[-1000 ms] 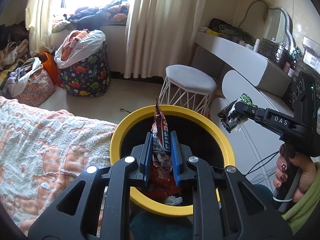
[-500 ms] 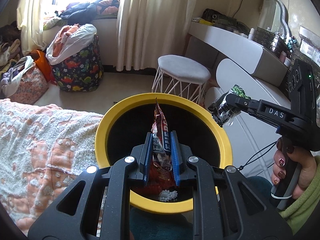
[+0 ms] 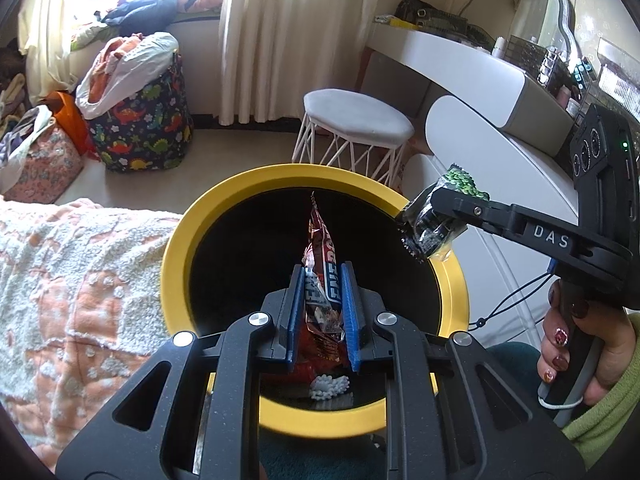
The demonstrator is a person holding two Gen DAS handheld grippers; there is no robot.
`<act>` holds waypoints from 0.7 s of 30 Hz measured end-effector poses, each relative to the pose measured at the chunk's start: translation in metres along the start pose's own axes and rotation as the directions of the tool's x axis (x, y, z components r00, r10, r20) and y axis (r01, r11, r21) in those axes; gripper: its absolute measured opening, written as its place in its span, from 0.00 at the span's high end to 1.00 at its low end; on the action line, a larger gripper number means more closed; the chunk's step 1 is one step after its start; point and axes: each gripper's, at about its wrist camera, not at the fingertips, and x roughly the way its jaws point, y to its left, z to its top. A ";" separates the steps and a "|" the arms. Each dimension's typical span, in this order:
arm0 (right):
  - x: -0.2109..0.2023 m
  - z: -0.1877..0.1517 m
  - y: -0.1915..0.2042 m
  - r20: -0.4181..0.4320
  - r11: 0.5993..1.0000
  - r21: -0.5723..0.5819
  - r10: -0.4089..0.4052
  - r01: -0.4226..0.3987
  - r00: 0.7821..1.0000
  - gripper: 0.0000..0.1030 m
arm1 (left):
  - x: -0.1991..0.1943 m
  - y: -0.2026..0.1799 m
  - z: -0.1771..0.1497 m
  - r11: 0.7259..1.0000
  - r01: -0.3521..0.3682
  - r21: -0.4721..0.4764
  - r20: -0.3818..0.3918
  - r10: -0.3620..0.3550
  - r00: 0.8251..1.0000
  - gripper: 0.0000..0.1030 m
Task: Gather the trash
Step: 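Open both grippers over the bin to drop the chocolate bar and wrapper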
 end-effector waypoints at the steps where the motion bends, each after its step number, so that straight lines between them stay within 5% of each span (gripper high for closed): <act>1: 0.001 0.000 0.000 -0.002 1.000 0.000 -0.001 0.001 1.000 0.87 | 0.002 -0.001 0.000 1.000 0.002 0.002 -0.003 -0.002 1.000 0.88; 17: 0.002 -0.001 -0.003 -0.005 1.000 0.008 -0.002 0.002 1.000 0.87 | 0.018 -0.010 0.018 0.999 0.015 0.028 0.004 -0.015 1.000 0.88; 21: 0.001 -0.001 -0.002 -0.004 1.000 0.008 0.002 -0.002 1.000 0.72 | 0.016 -0.008 0.019 1.000 0.009 0.023 0.008 -0.009 1.000 0.88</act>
